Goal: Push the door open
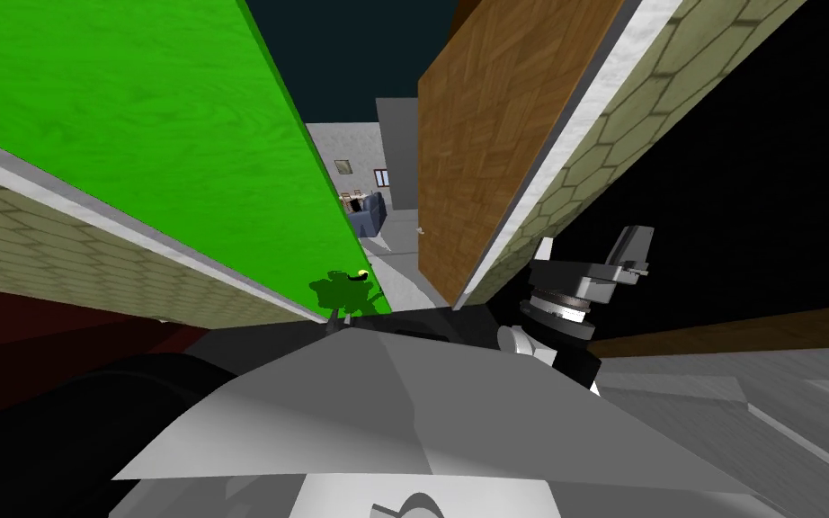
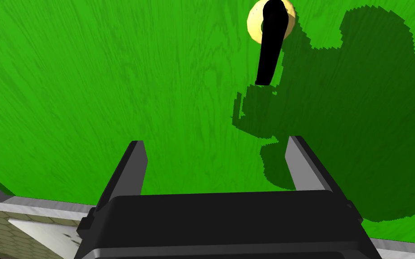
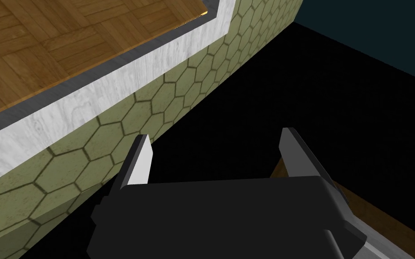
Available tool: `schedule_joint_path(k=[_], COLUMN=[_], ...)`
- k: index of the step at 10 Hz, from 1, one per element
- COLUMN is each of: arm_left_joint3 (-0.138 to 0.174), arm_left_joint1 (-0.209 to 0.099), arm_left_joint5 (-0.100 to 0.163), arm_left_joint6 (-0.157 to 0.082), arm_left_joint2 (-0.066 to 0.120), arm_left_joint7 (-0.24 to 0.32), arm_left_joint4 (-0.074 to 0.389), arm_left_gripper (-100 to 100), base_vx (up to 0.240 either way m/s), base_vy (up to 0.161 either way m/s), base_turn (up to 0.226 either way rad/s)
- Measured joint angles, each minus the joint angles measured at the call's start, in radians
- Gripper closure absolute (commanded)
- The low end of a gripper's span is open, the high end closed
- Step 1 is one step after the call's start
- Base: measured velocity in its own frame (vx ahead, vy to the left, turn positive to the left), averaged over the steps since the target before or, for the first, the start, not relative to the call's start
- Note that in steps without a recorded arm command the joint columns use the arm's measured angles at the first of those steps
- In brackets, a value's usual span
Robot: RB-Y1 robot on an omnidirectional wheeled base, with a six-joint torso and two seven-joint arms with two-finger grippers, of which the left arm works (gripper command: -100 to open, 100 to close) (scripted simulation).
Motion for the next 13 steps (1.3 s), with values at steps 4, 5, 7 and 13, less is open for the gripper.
schedule_joint_path(k=[4,5,7,13], arm_left_joint3=[0.009,0.011,0.016,0.022], arm_left_joint1=[0.010,0.016,0.015,0.032], arm_left_joint5=[0.005,0.006,0.009,0.013], arm_left_joint6=[-0.055,-0.064,-0.083,-0.133], arm_left_joint2=[0.002,0.002,0.005,0.002], arm_left_joint7=[0.006,0.007,0.009,0.014], arm_left_joint4=[0.100,0.119,0.162,0.246], arm_left_gripper=[-100,-100,-100,-100], base_vx=[0.082,0.077,0.046,0.047], base_vy=[0.089,0.113,0.091,0.068], base_turn=[-0.234,-0.175,-0.207,-0.100])
